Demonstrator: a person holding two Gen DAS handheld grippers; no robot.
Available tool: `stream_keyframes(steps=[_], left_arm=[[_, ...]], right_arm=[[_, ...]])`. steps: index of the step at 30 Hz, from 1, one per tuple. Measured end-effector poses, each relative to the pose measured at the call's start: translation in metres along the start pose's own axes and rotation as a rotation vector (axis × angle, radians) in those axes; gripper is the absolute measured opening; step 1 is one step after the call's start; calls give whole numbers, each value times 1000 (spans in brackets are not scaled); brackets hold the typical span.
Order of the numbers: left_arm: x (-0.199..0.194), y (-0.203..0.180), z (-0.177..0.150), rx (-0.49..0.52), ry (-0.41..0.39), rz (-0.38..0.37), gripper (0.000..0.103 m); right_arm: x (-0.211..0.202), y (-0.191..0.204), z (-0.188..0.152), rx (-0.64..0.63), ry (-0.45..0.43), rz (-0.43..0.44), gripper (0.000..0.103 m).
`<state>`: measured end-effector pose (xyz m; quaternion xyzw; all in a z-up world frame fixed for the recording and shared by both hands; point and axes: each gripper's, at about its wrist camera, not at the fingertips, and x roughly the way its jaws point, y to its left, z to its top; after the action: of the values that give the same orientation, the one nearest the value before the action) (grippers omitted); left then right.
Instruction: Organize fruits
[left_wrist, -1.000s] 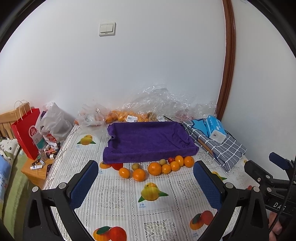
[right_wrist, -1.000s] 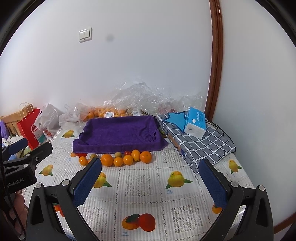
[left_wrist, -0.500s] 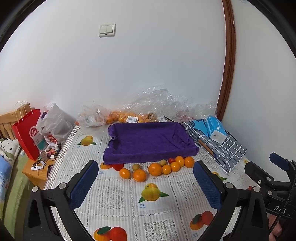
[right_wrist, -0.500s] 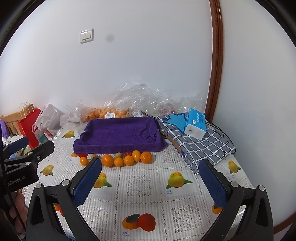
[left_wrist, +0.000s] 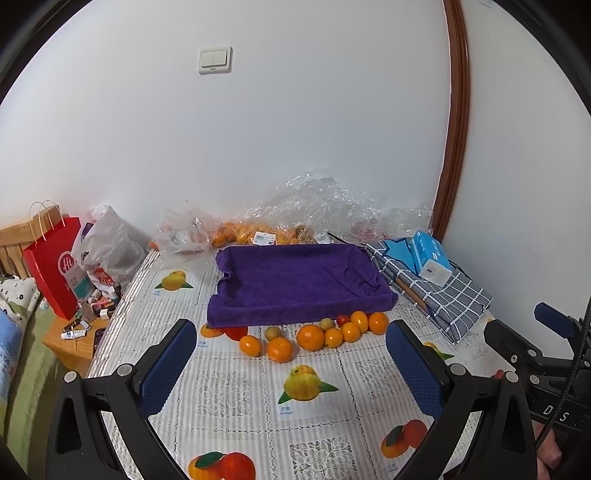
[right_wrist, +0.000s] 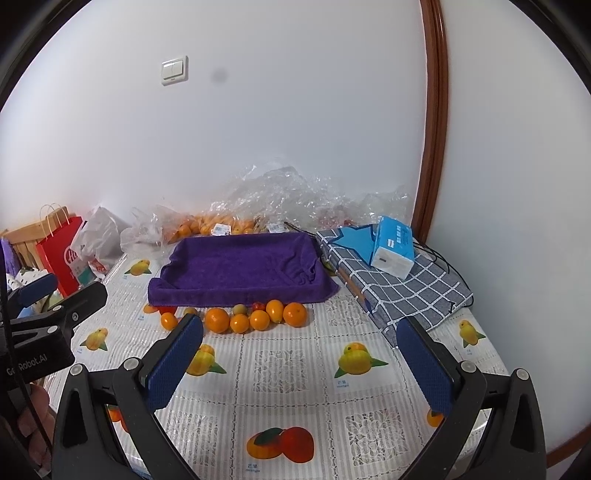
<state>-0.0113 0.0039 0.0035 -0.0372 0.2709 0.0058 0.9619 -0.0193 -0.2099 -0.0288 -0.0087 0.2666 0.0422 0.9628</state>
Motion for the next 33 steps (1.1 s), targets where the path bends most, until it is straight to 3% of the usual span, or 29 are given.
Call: stream_keyframes(steps=[15, 18, 23, 33], left_arm=[[22, 10, 0, -29, 47, 3, 103], [31, 11, -1, -23, 62, 45, 103], [48, 22, -8, -40, 51, 62, 103], [109, 49, -29, -79, 162, 66, 102]], right_arm=[[24, 7, -4, -40, 33, 25, 103], [35, 6, -5, -41, 53, 22, 103], [58, -2, -10, -13, 102, 8, 103], [129, -16, -43, 49, 194, 48, 103]])
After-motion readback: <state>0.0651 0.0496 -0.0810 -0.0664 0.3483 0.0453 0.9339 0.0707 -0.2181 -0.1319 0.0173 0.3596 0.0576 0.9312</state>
